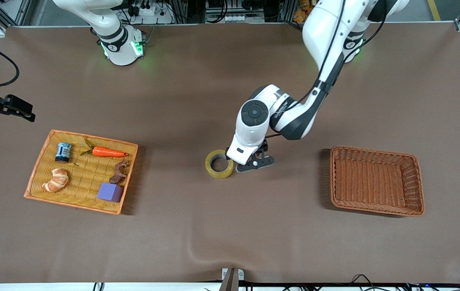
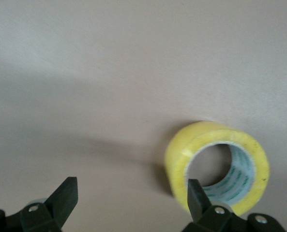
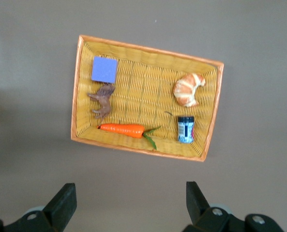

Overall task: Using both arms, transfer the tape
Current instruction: 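Move the left gripper to the tape and grasp its rim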

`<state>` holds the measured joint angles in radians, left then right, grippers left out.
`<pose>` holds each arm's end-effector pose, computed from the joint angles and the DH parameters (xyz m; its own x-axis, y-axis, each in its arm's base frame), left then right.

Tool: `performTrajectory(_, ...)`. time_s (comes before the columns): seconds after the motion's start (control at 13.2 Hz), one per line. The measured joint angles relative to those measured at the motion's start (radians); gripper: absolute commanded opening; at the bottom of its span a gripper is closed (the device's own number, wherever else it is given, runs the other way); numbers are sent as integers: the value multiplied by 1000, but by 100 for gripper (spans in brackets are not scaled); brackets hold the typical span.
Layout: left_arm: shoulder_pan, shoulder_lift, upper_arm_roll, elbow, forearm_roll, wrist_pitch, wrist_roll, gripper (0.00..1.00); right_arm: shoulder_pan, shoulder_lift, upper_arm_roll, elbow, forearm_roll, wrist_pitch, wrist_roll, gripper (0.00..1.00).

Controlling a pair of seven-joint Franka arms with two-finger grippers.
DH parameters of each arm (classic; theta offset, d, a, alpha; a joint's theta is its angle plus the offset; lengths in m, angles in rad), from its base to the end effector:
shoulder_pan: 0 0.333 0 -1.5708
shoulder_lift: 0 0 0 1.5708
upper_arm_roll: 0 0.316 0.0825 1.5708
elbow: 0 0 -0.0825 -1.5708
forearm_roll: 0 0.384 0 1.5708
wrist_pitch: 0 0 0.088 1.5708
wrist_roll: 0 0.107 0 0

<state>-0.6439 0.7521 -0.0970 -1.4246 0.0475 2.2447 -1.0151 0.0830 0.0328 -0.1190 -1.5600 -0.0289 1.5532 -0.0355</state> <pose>0.5519 -0.4839 0.2576 0.9624 0.2713 0.0147 0.2695 -0.9601 0.0750 0.5617 -0.0223 0.6099 0.9992 -0.0011 -0.0405 0.0002 -0.9995 0.0314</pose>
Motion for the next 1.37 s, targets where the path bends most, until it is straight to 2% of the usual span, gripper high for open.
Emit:
performTrajectory(0.38,-24,55,1,12,-2,96,-51,100,0,-43,7,-64,0,7,10,100)
performTrajectory(0.53,-33,70,1,16,-2,100,-62,93,-12,-43,17,-64,0,9,10,100)
performTrajectory(0.61,-37,80,2,17,-2,107,-64,82,-27,-43,33,-64,0,9,10,100)
performTrajectory(0.68,-39,91,2,20,-2,118,-65,56,-42,-43,51,-64,0,9,10,100)
performTrajectory(0.76,-41,103,2,22,-2,129,-65,19,-50,-43,61,-64,0,9,10,100)
performTrajectory(0.83,-44,114,3,25,-2,138,-65,0,-53,-44,65,-64,0,9,10,100)
performTrajectory(1.21,-47,122,20,47,0,133,-65,0,-55,-45,67,-64,0,8,11,100)
performTrajectory(1.37,-20,70,65,75,9,11,-22,0,-56,-45,68,-65,0,7,11,100)
